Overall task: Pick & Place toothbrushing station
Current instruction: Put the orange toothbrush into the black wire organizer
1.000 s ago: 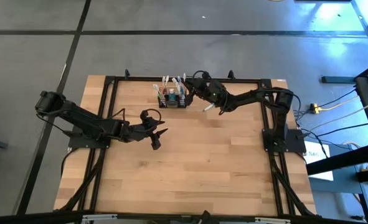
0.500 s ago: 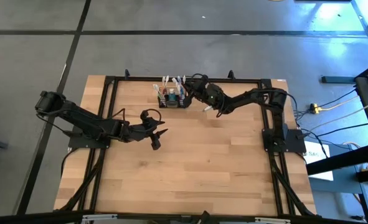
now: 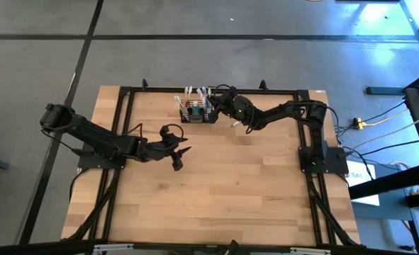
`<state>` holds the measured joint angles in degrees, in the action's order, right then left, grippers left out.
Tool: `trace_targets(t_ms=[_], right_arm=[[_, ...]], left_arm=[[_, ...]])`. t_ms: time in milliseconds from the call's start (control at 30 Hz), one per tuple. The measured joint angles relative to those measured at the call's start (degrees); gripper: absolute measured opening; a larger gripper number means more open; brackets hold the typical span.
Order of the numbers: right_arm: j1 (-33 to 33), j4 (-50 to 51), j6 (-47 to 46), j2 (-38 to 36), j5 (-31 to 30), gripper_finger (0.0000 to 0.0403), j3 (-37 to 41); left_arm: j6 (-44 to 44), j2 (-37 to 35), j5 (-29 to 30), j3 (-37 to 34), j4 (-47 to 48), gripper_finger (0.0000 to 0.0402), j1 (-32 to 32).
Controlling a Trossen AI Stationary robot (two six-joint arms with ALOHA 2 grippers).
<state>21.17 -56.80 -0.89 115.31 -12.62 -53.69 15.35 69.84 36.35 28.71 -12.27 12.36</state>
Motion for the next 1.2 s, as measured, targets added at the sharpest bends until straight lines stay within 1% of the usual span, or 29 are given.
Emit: trace_targets(t_ms=[300,400,533,633,1200], right_arm=[[0.0,1.1,0.0,0.0,0.4,0.0025,0.0],[0.0,1.0,0.0,0.0,2.2,0.0025,0.0],[0.0,1.1,0.0,0.0,1.6,0.0025,0.0],[0.2,1.1,0.0,0.0,2.8,0.0025,0.0],[0.3,2.7,-0.2,-0.1,2.5,0.0039,-0.1]], left_arm=[[0.0,0.0,0.0,0.0,0.0,0.0166,0.0],[0.0,0.0,0.0,0.0,0.0,0.0166,0.0],[0.0,0.0,0.0,0.0,0.0,0.0166,0.0],[0.0,0.0,0.0,0.0,0.0,0.0166,0.0],[-0.1,0.0,0.0,0.0,0.0,0.0166,0.0]])
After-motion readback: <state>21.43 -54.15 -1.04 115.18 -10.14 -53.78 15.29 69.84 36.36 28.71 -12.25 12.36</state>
